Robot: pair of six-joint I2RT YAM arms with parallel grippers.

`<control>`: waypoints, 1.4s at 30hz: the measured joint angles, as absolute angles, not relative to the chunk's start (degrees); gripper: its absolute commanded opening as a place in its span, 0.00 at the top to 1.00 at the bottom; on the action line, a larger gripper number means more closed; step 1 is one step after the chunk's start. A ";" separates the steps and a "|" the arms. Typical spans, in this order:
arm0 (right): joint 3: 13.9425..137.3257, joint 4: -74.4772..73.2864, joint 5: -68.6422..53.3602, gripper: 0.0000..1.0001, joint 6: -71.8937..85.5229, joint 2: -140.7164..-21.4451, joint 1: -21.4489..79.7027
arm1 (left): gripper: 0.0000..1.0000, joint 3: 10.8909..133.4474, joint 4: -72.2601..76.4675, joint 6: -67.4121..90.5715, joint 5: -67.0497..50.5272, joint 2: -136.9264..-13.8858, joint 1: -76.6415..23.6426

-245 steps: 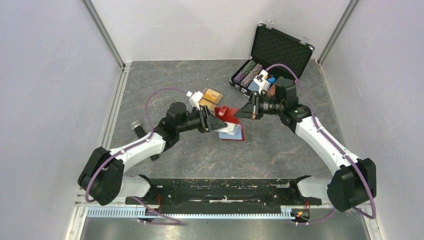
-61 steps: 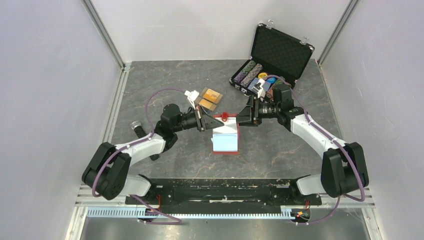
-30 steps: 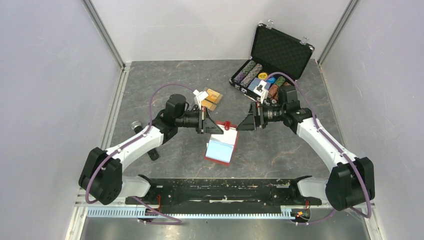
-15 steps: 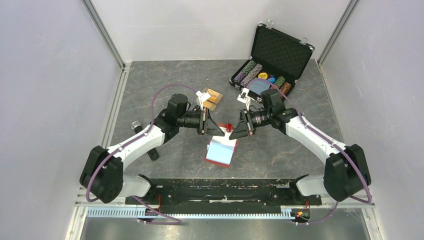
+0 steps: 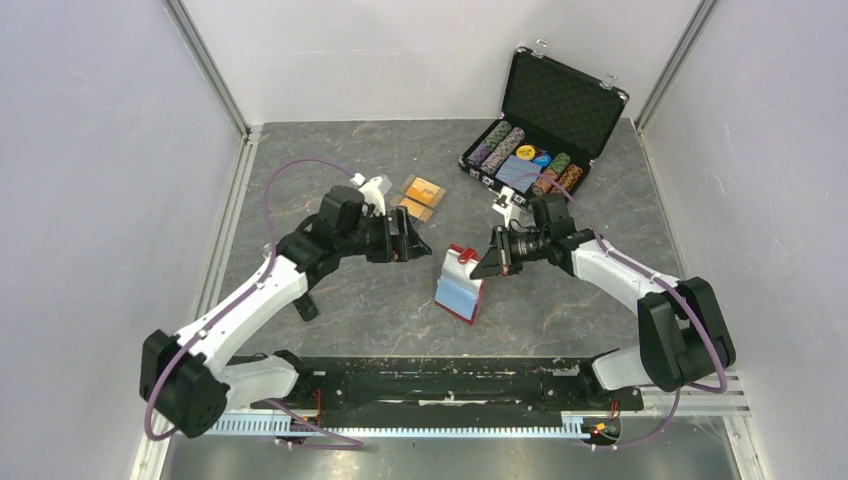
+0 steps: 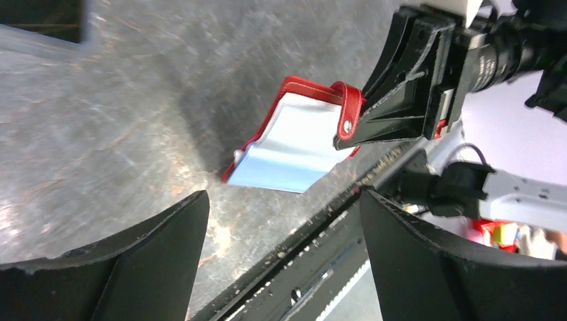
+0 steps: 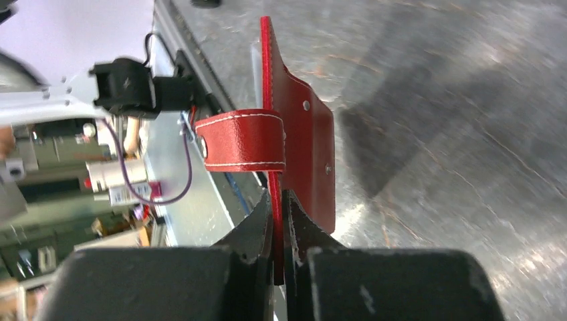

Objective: Put the credit cards into the card holder
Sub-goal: Place the card holder at the center of the board.

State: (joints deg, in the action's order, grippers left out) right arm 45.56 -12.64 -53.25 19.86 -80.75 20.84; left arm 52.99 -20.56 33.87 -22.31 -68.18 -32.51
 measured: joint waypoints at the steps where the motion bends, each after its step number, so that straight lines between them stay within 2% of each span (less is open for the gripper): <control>1: 44.21 -11.79 -52.45 1.00 20.86 -80.75 20.05 | 0.09 52.99 -21.37 33.82 -20.69 -67.02 -32.49; 9: 28.88 5.50 -43.35 1.00 34.63 -79.57 11.11 | 0.07 50.09 -22.79 33.85 -12.88 -59.94 -32.51; 13: 15.42 19.55 -38.61 0.95 44.99 -75.66 6.59 | 0.07 48.29 -22.76 33.87 -12.27 -59.90 -32.51; 16: 7.29 26.28 -36.03 0.82 51.31 -73.78 5.85 | 0.07 47.37 -22.76 33.91 -12.27 -59.90 -32.51; 18: 4.47 27.59 -35.51 0.65 54.06 -72.95 5.85 | 0.06 47.18 -22.70 33.91 -12.21 -59.90 -32.51; 20: 4.29 27.27 -35.38 0.47 54.81 -71.11 5.85 | 0.05 47.16 -22.65 33.98 -11.94 -59.99 -32.51; 22: 4.84 25.06 -35.05 0.33 54.50 -67.96 5.87 | 0.04 47.16 -22.65 34.06 -11.25 -60.40 -32.51; 30: 16.36 4.38 -28.75 0.04 44.05 -64.07 5.82 | 0.00 47.37 -22.68 38.85 -7.31 -67.61 -31.83; 34: 21.30 -4.73 -23.99 0.02 38.48 -63.81 5.76 | 0.00 48.05 -22.09 42.54 -6.37 -72.16 -29.82; 42: 33.08 -17.63 -15.07 0.02 28.36 -63.83 5.76 | 0.11 51.88 -17.78 50.39 -5.63 -84.47 -25.36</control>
State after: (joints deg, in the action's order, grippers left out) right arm 33.08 -17.63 -15.07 28.36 -63.83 5.76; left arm 51.88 -17.78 50.39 -5.63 -84.47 -25.36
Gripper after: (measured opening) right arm 0.979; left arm 0.915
